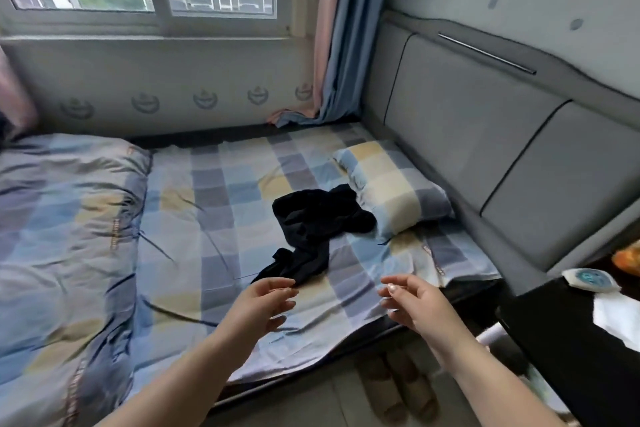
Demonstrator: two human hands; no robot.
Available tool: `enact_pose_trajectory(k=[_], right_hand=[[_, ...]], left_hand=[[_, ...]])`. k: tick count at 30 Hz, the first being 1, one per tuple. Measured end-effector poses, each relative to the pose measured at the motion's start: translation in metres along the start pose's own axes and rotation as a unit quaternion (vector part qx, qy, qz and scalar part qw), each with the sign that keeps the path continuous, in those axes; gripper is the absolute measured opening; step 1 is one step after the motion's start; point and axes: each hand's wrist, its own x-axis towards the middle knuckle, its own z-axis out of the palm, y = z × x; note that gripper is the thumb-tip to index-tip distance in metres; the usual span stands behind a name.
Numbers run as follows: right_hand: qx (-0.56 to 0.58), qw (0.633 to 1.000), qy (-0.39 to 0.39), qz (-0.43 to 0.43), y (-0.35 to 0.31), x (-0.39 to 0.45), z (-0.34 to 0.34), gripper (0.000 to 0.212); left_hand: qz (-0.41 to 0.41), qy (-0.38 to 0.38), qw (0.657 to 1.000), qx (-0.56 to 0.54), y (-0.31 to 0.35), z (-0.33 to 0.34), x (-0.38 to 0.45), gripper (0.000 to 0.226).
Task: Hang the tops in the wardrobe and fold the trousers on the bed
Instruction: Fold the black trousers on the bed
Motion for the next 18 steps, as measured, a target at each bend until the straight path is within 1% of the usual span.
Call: enact_pose_trajectory(k=[5, 11, 14, 18], right_hand=[[0.007, 0.999, 0.008, 0.031, -0.012, 0.055, 0.015, 0.019], [0.01, 0.998, 0.018, 0.057, -0.015, 0.131, 0.005, 0.02], [-0.002, 0.997, 0.007, 0.083, -0.008, 0.188, -0.003, 0.019], [-0.042, 0.993, -0.021, 0.11, 0.001, 0.287, -0.019, 0.017]], left_hand=[[-0.01, -0.003, 1.0, 0.016, 0.034, -0.016, 0.064, 0.014], [-0.038, 0.01, 0.999, 0.014, 0.061, -0.012, 0.131, 0.014], [-0.054, 0.017, 0.998, 0.027, 0.071, -0.003, 0.18, 0.014], [-0.079, 0.04, 0.995, 0.053, 0.084, 0.018, 0.264, 0.013]])
